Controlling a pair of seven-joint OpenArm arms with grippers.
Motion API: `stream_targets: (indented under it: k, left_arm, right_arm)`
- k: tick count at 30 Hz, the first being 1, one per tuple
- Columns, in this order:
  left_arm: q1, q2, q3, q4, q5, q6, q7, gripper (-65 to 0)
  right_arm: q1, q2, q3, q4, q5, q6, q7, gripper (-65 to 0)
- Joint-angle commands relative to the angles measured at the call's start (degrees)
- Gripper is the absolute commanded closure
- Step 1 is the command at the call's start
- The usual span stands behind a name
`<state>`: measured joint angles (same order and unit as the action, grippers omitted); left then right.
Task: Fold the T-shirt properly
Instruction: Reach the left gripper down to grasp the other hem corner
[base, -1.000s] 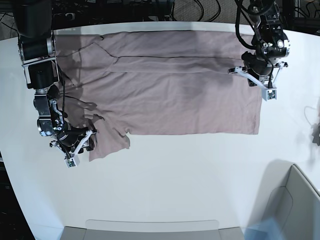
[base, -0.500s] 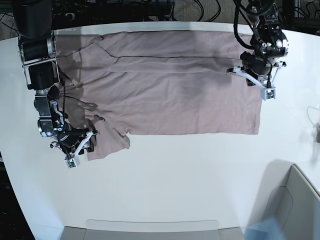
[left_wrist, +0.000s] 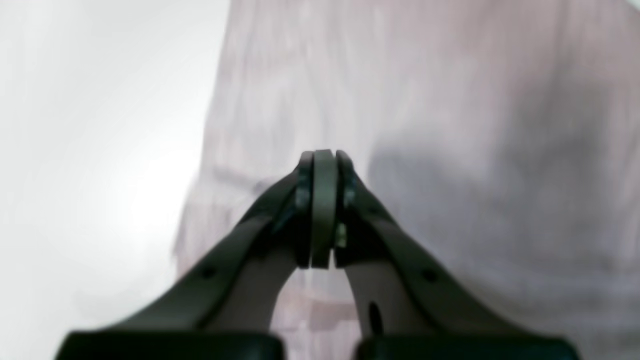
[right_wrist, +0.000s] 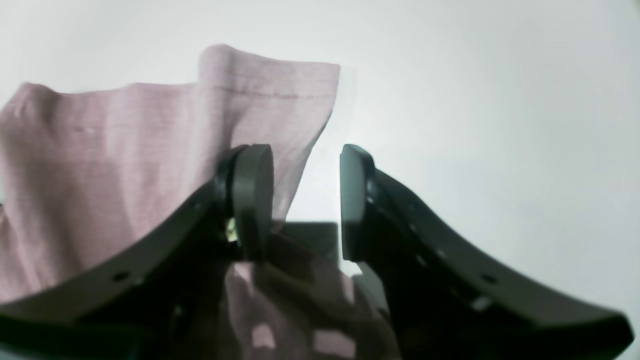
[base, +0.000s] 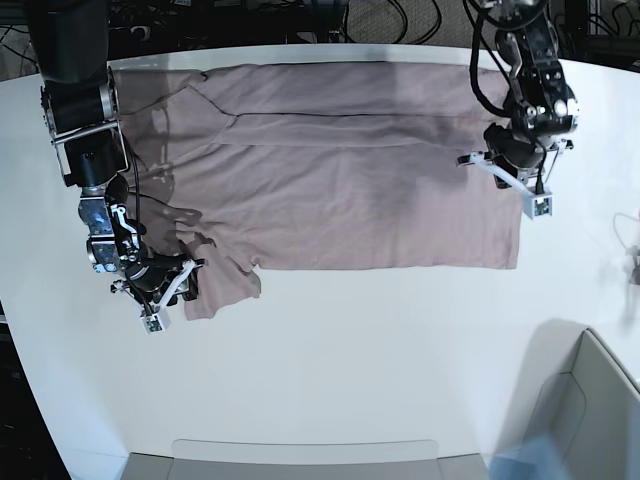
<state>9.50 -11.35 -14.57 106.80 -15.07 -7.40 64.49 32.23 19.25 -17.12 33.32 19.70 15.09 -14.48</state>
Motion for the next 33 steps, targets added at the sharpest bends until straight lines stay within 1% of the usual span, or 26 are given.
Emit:
stream_targets:
  k: [1, 3, 4, 6, 8, 12, 14, 17, 19, 24, 26, 30, 33]
  left_arm:
    - [-2.68, -1.88, -0.07, -0.74, -0.27, 0.32, -1.68, -11.3]
    - [-6.99, -3.55, 1.25, -4.43, -0.27, 0.32, -2.82, -20.4]
    - [-8.93, -4.60, 2.22, -6.45, -0.27, 0.32, -3.26, -22.6]
    - [-13.15, -7.06, 4.33, -11.90, -0.36, 0.15, -3.96, -22.3]
    - [-18.60, -8.91, 7.49, -19.73, -0.36, 0.15, -5.54, -21.5]
    - [-26.42, -11.19, 11.36, -34.06, -0.36, 0.15, -10.29, -21.6]
    - [-28.62, -12.16, 12.59, -39.07, -0.36, 0.15, -11.96, -21.6]
    - [-30.20, -12.51, 13.56, -42.41, -0.45, 0.15, -12.93, -21.7]
    - [-30.38, -12.51, 13.56, -43.02, -0.45, 0.15, -13.10, -21.7]
    - [-30.46, -12.51, 13.56, -46.19, -0.45, 0.15, -13.54, -21.8]
    - [-31.26, -12.51, 13.56, -47.77, -0.45, 0.15, -14.69, -21.8]
    - [-32.49, -13.04, 13.56, -51.99, -0.45, 0.15, -16.36, -21.8]
    - [-34.07, -13.39, 13.56, -54.98, -1.15, 0.15, -16.62, -21.8]
  right_arm:
    - [0.78, 0.23, -0.15, -0.05, -0.41, 0.69, -2.97, -22.9]
    - [0.96, 0.23, -0.15, -0.05, -0.41, 0.69, -2.97, -22.9]
    - [0.96, 0.23, -0.15, -0.05, -0.41, 0.69, -2.97, -22.9]
    - [1.05, 0.23, -0.15, -0.05, -0.41, 0.69, -2.97, -22.9]
    - [1.05, 0.23, -0.15, -0.05, -0.41, 0.69, -2.97, -22.9]
    - [1.05, 0.23, -0.15, -0.05, -0.41, 0.69, -2.97, -22.9]
    - [1.05, 0.23, -0.15, -0.22, -0.41, 0.69, -2.97, -22.9]
    - [1.05, 0.40, -0.15, -0.22, -0.41, 0.69, -2.97, -22.9]
    - [0.96, 1.11, -0.15, -0.22, -0.41, 0.69, -2.97, -22.9]
    - [0.87, 1.46, -0.15, -0.05, -0.41, 0.69, -2.97, -22.9]
    - [0.87, 1.81, -0.15, -0.05, -0.41, 0.69, -2.97, -22.9]
    - [0.87, 1.81, -0.15, -0.05, -0.41, 0.69, -2.97, -22.9]
    - [0.87, 1.81, -0.15, -0.05, -0.41, 0.69, -2.97, -22.9]
